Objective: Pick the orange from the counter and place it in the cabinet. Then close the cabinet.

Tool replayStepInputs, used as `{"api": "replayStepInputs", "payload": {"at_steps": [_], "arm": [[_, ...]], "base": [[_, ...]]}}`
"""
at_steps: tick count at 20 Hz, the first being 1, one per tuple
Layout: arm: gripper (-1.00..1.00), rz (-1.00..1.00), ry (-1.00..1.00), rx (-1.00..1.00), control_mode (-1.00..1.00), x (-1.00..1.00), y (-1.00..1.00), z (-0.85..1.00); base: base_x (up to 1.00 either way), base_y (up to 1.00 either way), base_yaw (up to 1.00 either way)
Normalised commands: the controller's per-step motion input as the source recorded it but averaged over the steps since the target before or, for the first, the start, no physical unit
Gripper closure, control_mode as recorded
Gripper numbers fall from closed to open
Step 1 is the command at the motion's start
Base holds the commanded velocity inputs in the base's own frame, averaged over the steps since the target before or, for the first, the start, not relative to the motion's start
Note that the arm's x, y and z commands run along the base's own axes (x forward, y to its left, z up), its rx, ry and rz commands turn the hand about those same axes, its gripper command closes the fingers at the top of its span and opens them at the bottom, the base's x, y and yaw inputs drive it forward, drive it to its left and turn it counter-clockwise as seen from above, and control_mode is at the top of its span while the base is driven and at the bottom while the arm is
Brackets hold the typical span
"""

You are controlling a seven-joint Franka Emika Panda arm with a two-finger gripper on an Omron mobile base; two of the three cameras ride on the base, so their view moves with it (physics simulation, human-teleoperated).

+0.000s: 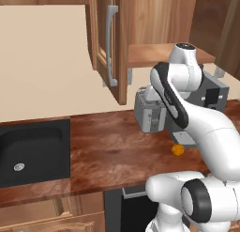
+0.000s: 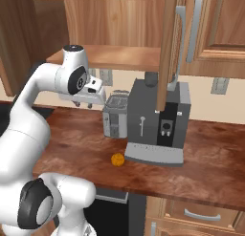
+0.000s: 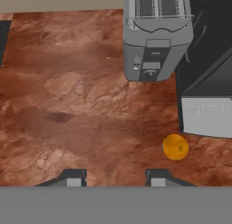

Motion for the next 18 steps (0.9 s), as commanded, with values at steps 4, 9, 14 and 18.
{"api": "replayStepInputs", "payload": {"at_steps": [4, 9, 14, 18], "arm": [[-1.0, 0.0, 0.0, 0.0, -1.0, -0.07, -0.02, -0.18], [-1.0, -0.01, 0.0, 0.0, -1.0, -0.04, -0.13, -0.51], [-1.0, -0.03, 0.0, 0.0, -1.0, -0.1, -0.21, -0.54], [-1.0, -0.05, 0.0, 0.0, -1.0, -0.07, -0.17, -0.45]], "base": [[0.0, 0.0, 0.0], [0.0, 0.0, 0.0], [0.0, 0.0, 0.0], [0.0, 0.0, 0.0]]}}
